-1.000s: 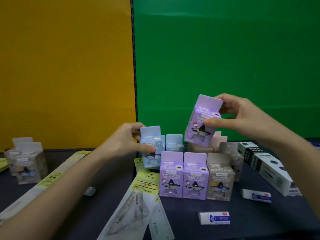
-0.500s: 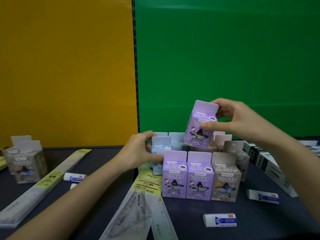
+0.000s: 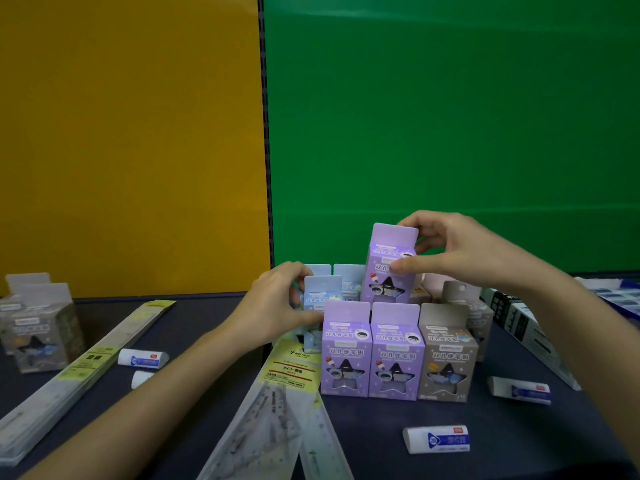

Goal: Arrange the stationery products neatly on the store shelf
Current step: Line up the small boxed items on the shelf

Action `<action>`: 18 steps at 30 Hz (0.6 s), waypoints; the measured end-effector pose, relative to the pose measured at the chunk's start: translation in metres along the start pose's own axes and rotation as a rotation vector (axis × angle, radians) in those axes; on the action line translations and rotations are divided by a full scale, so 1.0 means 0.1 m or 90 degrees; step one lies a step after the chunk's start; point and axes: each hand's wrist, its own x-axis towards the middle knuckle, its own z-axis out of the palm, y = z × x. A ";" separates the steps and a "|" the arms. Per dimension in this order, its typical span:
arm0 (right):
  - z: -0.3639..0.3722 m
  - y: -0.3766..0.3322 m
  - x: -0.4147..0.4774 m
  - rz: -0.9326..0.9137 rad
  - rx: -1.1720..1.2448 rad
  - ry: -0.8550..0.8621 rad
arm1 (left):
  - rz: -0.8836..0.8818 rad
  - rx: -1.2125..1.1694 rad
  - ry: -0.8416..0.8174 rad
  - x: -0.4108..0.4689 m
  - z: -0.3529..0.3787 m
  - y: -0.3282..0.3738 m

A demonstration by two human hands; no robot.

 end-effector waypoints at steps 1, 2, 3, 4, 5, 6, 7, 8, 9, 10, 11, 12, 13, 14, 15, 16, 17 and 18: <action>0.00 0.00 0.01 0.007 -0.006 -0.009 | -0.001 -0.005 0.002 0.00 0.00 0.00; 0.00 0.00 0.01 0.016 -0.011 -0.020 | -0.004 -0.016 0.004 0.00 0.00 0.01; 0.00 0.00 0.02 0.025 -0.013 -0.034 | -0.010 -0.030 0.005 0.00 0.00 0.01; 0.00 0.01 0.02 0.033 -0.016 -0.050 | -0.017 -0.043 0.004 0.00 0.00 0.02; -0.01 0.01 0.02 0.040 -0.019 -0.067 | -0.026 -0.054 0.001 0.00 0.00 0.03; -0.01 0.02 0.03 0.047 -0.022 -0.082 | -0.033 -0.063 -0.002 0.00 0.01 0.03; -0.01 0.02 0.03 0.053 -0.024 -0.096 | -0.036 -0.069 -0.003 0.01 0.01 0.03; -0.01 0.03 0.03 0.059 -0.023 -0.107 | -0.035 -0.073 -0.004 0.01 0.00 0.03; 0.00 0.04 0.03 0.064 -0.020 -0.116 | -0.033 -0.075 -0.003 0.01 0.00 0.03; 0.01 0.05 0.02 0.069 -0.016 -0.122 | -0.031 -0.076 -0.003 0.01 0.00 0.02; 0.02 0.06 0.02 0.073 -0.011 -0.128 | -0.028 -0.077 -0.003 0.02 -0.01 0.01; 0.03 0.07 0.01 0.077 -0.008 -0.133 | -0.027 -0.077 -0.004 0.02 -0.01 0.01; 0.04 0.07 0.00 0.080 -0.007 -0.138 | -0.025 -0.077 -0.006 0.02 -0.02 0.00; 0.05 0.08 0.00 0.083 -0.010 -0.142 | -0.023 -0.078 -0.008 0.02 -0.02 0.00; 0.06 0.09 -0.01 0.085 -0.017 -0.146 | -0.021 -0.078 -0.010 0.03 -0.03 0.00; 0.07 0.10 -0.01 0.086 -0.027 -0.151 | -0.020 -0.079 -0.012 0.03 -0.03 0.01; 0.08 0.11 0.00 0.087 -0.039 -0.158 | -0.021 -0.080 -0.014 0.02 -0.04 0.01; 0.09 0.11 0.00 0.089 -0.048 -0.166 | -0.022 -0.082 -0.016 0.02 -0.04 0.02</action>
